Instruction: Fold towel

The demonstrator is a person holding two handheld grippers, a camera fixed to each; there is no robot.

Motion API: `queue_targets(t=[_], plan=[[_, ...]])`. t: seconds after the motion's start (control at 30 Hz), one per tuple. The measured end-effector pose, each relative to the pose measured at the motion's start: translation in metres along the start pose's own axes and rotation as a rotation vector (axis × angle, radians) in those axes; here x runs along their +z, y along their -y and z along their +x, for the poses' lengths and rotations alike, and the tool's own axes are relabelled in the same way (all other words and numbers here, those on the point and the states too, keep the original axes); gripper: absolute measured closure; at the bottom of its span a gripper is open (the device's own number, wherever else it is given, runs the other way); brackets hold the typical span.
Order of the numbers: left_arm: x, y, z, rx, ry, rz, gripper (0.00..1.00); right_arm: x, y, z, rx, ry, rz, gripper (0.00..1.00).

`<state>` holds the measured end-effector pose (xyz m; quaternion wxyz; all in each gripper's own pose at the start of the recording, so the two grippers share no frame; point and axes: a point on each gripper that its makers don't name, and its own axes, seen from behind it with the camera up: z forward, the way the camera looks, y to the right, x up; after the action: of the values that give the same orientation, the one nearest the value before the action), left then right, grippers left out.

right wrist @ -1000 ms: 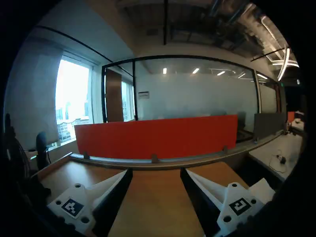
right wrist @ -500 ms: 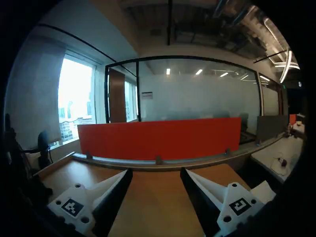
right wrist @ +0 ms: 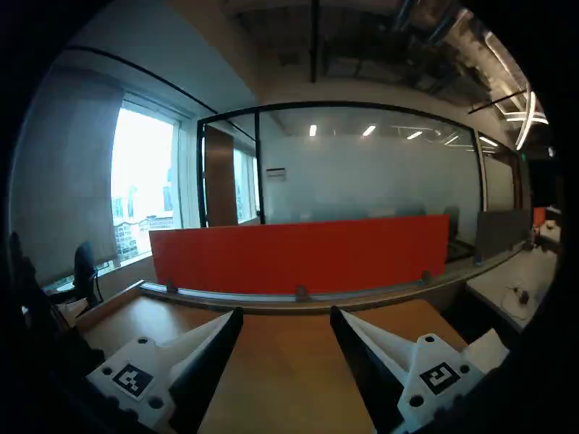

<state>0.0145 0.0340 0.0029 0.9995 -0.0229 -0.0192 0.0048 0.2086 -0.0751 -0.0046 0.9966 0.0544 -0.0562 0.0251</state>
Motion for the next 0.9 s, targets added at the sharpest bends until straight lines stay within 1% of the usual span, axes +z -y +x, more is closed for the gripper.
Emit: queue_targets(t=[0.1,0.2,0.47,0.7,0.9], plan=[[0.001,0.003,-0.010,0.000,-0.009,0.006,0.05,0.000,0.005,-0.001,-0.017,-0.005,0.005,0.07],[0.003,0.007,-0.021,-0.011,-0.020,0.017,0.05,0.000,0.009,-0.003,-0.031,-0.002,0.005,0.07],[0.001,0.018,-0.055,-0.024,-0.033,0.032,0.05,0.002,0.014,-0.010,-0.030,-0.013,0.001,0.07],[-0.003,0.021,-0.091,-0.025,-0.042,0.027,0.05,0.001,0.014,-0.034,-0.040,-0.005,0.001,0.07],[-0.004,0.026,-0.118,-0.045,-0.052,0.032,0.05,0.003,0.017,-0.054,-0.043,-0.007,0.005,0.07]])
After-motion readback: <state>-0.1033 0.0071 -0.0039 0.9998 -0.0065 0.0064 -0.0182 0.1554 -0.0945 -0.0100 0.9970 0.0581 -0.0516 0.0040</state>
